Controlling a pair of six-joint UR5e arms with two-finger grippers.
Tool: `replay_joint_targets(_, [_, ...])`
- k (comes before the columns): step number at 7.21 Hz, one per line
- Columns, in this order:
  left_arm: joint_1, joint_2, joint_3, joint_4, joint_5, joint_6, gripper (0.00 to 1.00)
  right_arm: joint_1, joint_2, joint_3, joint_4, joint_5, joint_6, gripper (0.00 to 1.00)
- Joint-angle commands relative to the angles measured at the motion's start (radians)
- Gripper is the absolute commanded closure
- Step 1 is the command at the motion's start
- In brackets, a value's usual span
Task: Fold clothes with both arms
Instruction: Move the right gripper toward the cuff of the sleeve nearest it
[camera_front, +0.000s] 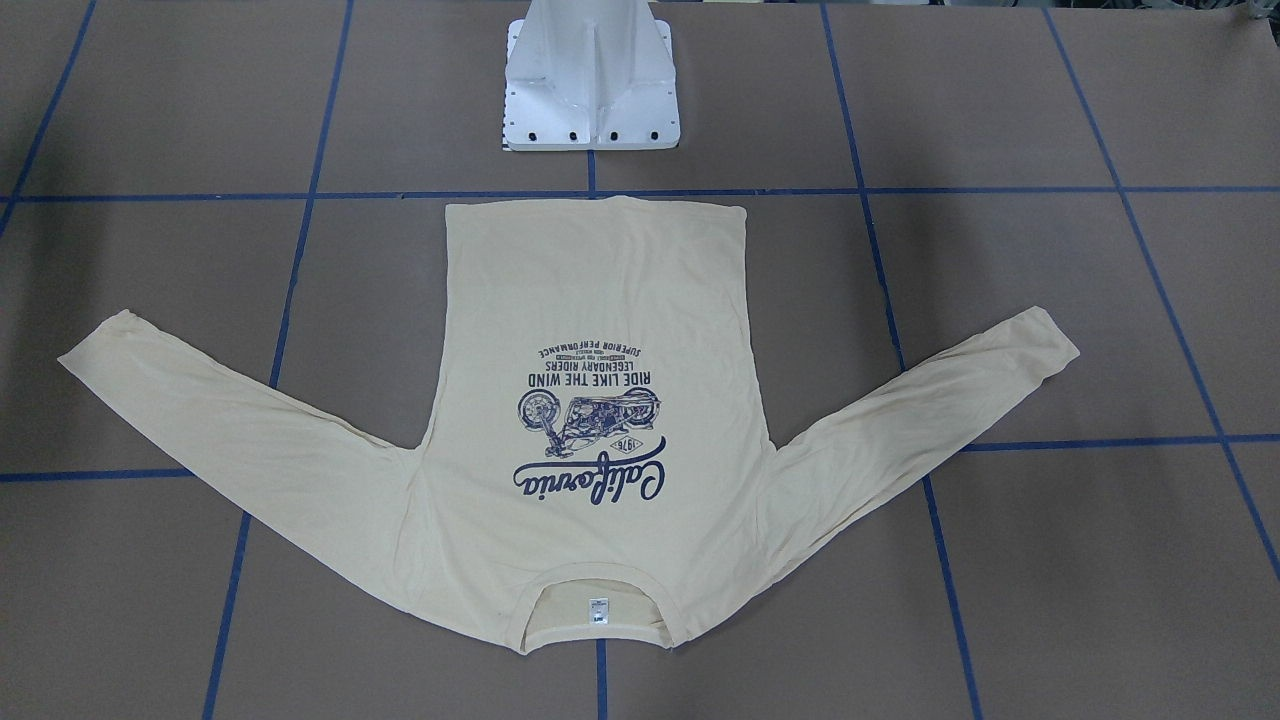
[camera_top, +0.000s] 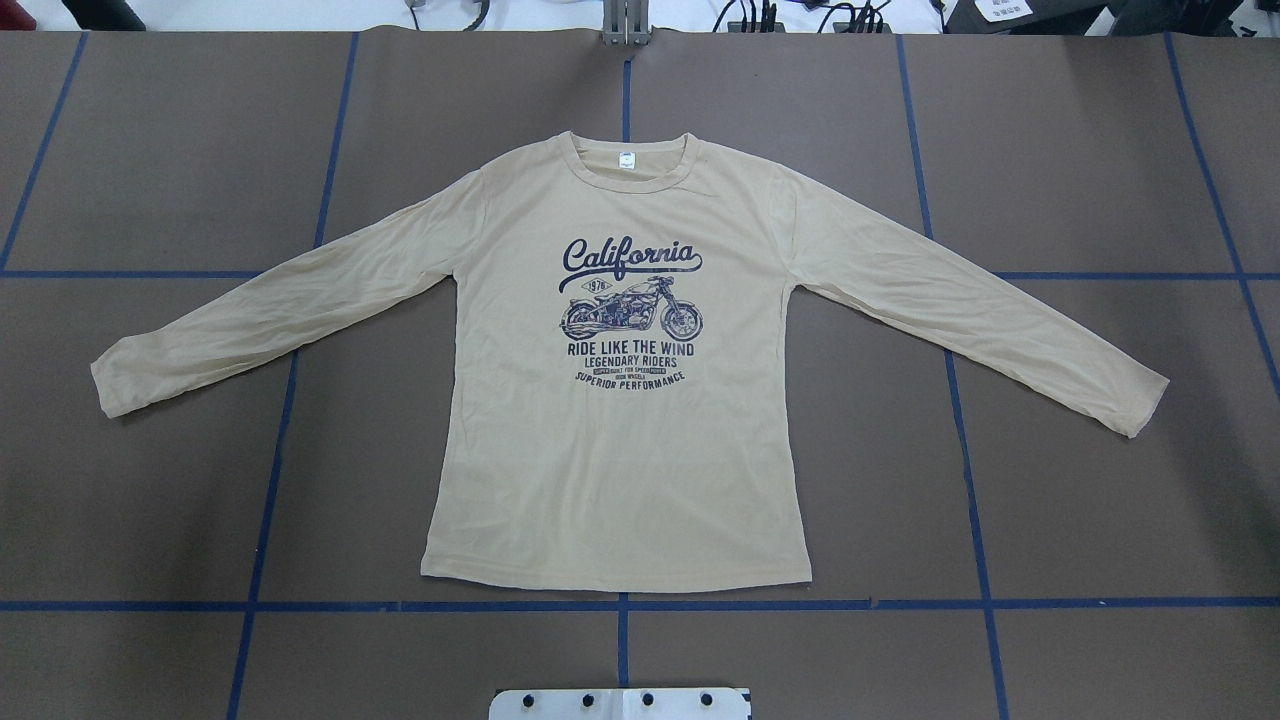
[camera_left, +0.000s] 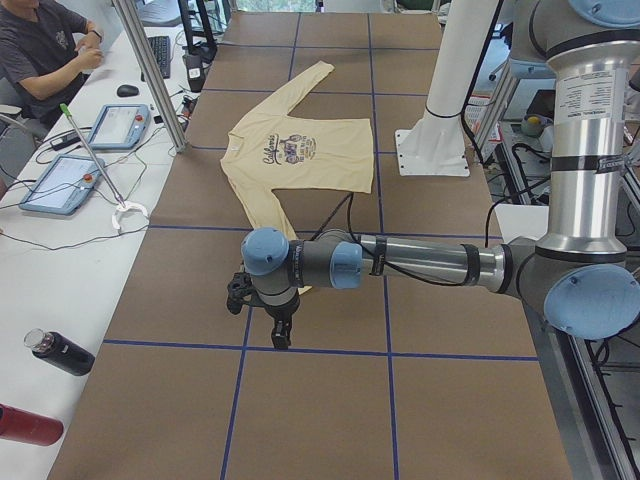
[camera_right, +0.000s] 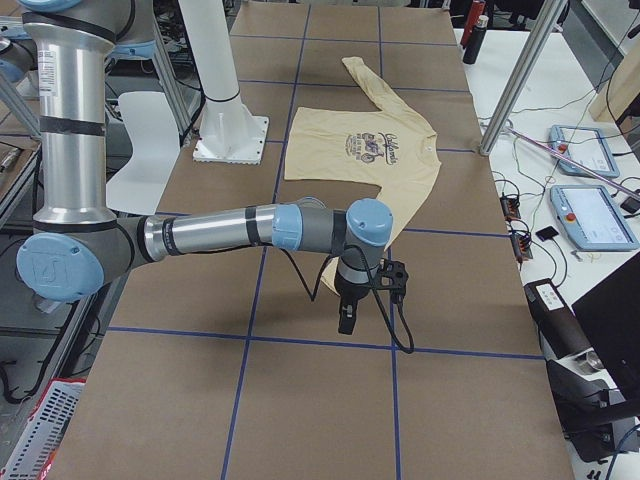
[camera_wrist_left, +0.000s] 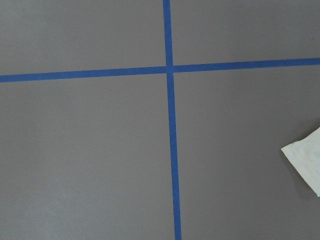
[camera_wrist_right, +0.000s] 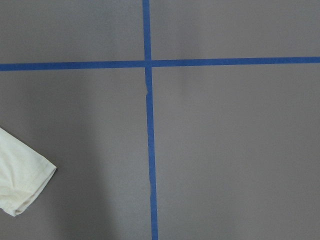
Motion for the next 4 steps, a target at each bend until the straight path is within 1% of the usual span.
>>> replay_joint_targets(1, [0.000, -0.007, -0.001, 0.000, 0.000, -0.004, 0.00, -0.009, 0.005, -0.012, 0.001, -0.002, 0.006, 0.00])
replay_joint_targets(4, [0.002, -0.027, -0.006, -0.015, 0.003, 0.000, 0.00, -0.013, 0.010, -0.001, 0.011, 0.001, 0.006, 0.00])
